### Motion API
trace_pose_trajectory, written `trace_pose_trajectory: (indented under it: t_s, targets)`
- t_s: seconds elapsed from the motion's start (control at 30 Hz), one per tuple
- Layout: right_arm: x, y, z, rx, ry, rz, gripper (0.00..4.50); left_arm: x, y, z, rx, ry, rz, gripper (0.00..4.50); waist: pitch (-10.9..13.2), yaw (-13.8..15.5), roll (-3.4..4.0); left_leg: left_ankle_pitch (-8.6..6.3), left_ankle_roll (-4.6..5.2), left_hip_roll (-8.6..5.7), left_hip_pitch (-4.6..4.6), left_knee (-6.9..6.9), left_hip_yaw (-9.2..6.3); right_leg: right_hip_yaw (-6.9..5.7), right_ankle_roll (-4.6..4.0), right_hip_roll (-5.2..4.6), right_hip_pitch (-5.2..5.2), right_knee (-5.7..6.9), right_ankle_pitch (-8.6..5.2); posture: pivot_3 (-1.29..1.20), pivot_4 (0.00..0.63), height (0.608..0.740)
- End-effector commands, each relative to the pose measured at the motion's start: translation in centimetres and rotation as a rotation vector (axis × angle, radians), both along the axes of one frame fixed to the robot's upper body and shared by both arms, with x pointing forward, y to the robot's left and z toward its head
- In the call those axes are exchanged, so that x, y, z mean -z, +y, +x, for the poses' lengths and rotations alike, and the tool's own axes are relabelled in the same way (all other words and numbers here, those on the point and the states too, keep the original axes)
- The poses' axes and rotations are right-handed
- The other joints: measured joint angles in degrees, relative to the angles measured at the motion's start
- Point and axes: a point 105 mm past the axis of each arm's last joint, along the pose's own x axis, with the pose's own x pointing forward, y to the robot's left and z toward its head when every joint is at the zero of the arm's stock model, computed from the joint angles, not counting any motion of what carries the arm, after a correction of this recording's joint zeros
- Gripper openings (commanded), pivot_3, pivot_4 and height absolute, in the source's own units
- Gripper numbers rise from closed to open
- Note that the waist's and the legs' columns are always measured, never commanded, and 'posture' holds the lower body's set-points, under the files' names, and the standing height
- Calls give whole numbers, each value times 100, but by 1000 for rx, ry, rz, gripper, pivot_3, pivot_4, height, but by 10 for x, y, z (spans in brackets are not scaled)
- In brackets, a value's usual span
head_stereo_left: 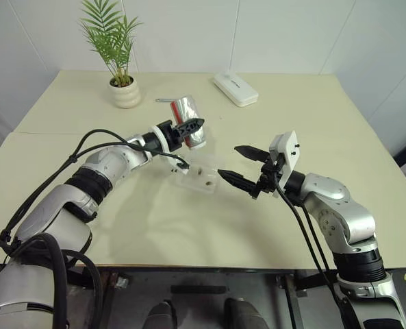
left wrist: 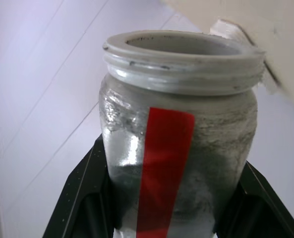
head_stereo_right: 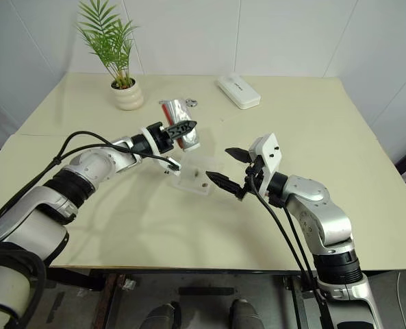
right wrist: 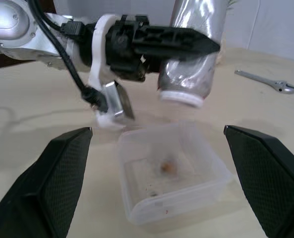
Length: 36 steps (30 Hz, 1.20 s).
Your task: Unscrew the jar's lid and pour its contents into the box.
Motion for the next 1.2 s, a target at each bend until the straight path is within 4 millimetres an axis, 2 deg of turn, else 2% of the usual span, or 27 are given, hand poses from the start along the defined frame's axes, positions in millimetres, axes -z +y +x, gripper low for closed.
trace_pose_trajectory:
  t_s: [0.03, 0.1, 0.2, 0.27, 0.37, 0.43, 0.47, 0.53, 0.57, 0.63, 0.67, 0.7, 0.73, 0.8, 0.83, 0.93, 0.97, 1.07, 1.17, 1.2]
  targets:
    - [-12, -3, -3, 4, -40, 35, 4481, -13, -12, -9, 76, -70, -5, 1927, 0, 2, 0, 0, 0, 0, -9, 1, 0, 0, 0, 0, -9, 2, 0, 0, 150, 740]
    - [-12, -3, -3, 0, -37, 40, 4481, -8, -4, -2, 12, 7, -25, 1927, 0, 1, 0, 2, -3, 0, -38, 13, 0, 1, 0, 0, -39, 22, 0, 0, 150, 740]
    - [-10, -2, -4, -9, -29, 39, 4481, -13, 14, -4, -13, 139, -154, 1927, 0, -22, 0, 12, -21, 0, -39, 14, 1, 1, 0, 0, -43, 42, 0, 0, 150, 740]
    - [-10, -2, -6, -20, -25, 41, 4481, -12, 20, -8, -13, 207, -176, 1927, 0, -29, 0, 13, -23, 2, -38, 13, 3, 3, -1, 0, -48, 47, 0, 0, 150, 740]
    - [-8, -2, -7, -29, -21, 30, 4481, -18, 40, -10, -36, 379, -366, 1927, 0, -10, 0, 13, -22, 3, -39, 15, 3, 2, -2, 0, -49, 48, -1, 0, 150, 740]
    - [-8, -3, -8, -33, -20, 27, 4481, -16, 45, -12, -41, 460, -411, 1927, 0, -6, 0, 13, -22, 2, -39, 23, 3, 2, -2, -1, -45, 48, -1, 0, 150, 740]
    - [-7, -3, -8, -33, -19, 22, 4481, -21, 49, -12, -40, 493, -488, 1927, 0, 2, 0, 12, -20, 2, -39, 28, 3, 2, -2, -1, -45, 48, -1, 0, 150, 740]
    - [-5, -4, -7, -33, -19, 9, 4481, -31, 81, -1, -91, 671, -914, 1927, 0, 7, 0, 12, -19, 2, -38, 36, 3, 2, -2, -1, -42, 48, -1, 0, 150, 740]
    - [-4, -4, -6, -36, -20, -2, 4481, -31, 107, 5, -118, 778, -1179, 1927, 0, 0, 0, 12, -18, 2, -37, 40, 3, 3, -2, -2, -39, 50, -1, 0, 150, 740]
    - [-2, -4, -6, -41, -21, -14, 4481, -19, 142, 13, -157, 937, -1532, 1927, 0, -28, 0, 9, -10, 2, -40, 57, -2, 1, -2, 0, -40, 66, -1, 0, 150, 740]
    - [-2, -4, -6, -42, -22, -17, 4481, -12, 152, 15, -173, 1001, -1655, 1927, 1, -59, -2, 8, -7, 2, -39, 65, -1, 2, -2, 0, -40, 73, -1, 0, 150, 740]
    - [-2, -4, -5, -44, -24, -23, 4481, -5, 182, 17, -198, 986, -1899, 1927, 1, -87, -1, 6, -5, 3, -39, 77, -3, 3, -2, 2, -42, 84, -1, 0, 150, 740]
    - [-1, -4, -5, -46, -26, -28, 4481, 2, 201, 17, -219, 975, -2067, 1927, 1, -115, -2, 6, -4, 3, -37, 84, -5, 3, -2, 2, -39, 91, -1, 0, 150, 740]
    - [-1, -5, -5, -48, -31, -39, 4481, 11, 226, 12, -215, 931, -2249, 1927, 1, -194, -1, 4, -1, 3, -36, 102, -13, 1, -1, 3, -33, 104, 0, 0, 150, 740]
    - [0, -5, -4, -50, -34, -45, 4481, 15, 231, 10, -187, 956, -2289, 1927, 1, -203, -2, 3, 0, 2, -31, 107, -12, 4, 2, 1, -29, 106, 1, 0, 150, 740]
    - [1, -6, -4, -62, -54, -84, 4481, 36, 269, -5, -57, 902, -2586, 1927, 0, -181, -3, 4, 1, 2, -32, 111, -14, 3, 5, 1, -27, 110, 4, 0, 150, 740]
    - [1, -7, -4, -67, -64, -87, 4481, 42, 280, -10, -73, 868, -2593, 1927, 0, -192, -3, 5, 0, 2, -32, 111, -14, 2, 4, 2, -27, 110, 4, 0, 150, 740]
    - [-1, -8, -5, -84, -94, -95, 4481, 52, 294, -20, -125, 822, -2531, 1927, 0, -177, -4, 5, 0, 2, -31, 107, -14, 2, 4, 1, -28, 106, 5, 0, 150, 740]
    - [-1, -9, -5, -96, -110, -106, 4481, 52, 300, -26, -64, 793, -2511, 1927, -3, -133, -10, 5, -1, 2, -34, 108, -14, -1, 3, 1, -28, 104, 5, 0, 150, 740]
    - [0, -9, -5, -98, -111, -111, 4481, 55, 302, -27, -102, 781, -2473, 1927, -4, -126, -13, 5, -1, 2, -35, 110, -15, -2, 3, 0, -26, 102, 5, 0, 150, 740]
